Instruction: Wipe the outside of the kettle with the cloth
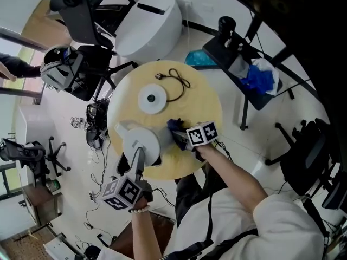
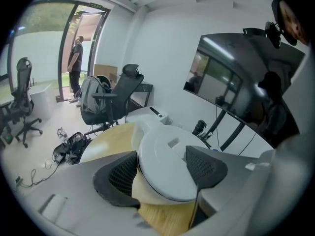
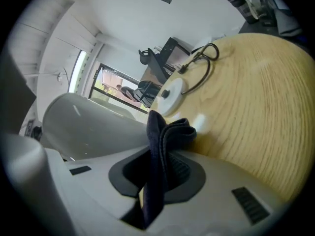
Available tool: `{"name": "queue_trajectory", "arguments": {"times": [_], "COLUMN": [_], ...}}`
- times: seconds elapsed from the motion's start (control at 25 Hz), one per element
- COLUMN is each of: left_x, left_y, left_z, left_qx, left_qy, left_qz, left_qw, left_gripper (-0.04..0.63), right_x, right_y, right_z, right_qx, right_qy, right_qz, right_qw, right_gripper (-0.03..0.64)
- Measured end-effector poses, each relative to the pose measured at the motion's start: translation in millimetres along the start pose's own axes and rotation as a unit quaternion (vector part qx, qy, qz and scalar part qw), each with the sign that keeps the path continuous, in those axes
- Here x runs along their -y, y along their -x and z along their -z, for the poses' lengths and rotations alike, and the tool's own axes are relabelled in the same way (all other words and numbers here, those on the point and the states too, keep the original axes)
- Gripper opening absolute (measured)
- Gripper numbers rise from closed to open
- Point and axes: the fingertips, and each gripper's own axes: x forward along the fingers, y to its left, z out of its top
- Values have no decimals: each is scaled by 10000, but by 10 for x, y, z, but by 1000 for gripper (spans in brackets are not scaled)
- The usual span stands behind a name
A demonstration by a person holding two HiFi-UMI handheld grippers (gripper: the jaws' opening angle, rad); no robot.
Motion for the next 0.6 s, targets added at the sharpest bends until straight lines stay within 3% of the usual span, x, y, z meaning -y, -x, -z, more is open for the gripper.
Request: {"name": "queue_trajectory", "arguments": {"times": [0.2,0.6], "left_x": [-7,-39], "left_y": [20,31], "left_z": [12,14], "left_qx": [344,879], "left_qy": [335,967], "left_qz": [-305,-802], "left_qw": [9984,9882], "left_gripper": [313,314], "right_x": [-127,-1502], "right_y": [70,811], "right_z": [-32,-464], "right_qx": [64,795], "right_qy": [69,596], "right_qz": [51,-1392], "right_qw": [9999,9853], "right_gripper": [64,64]}}
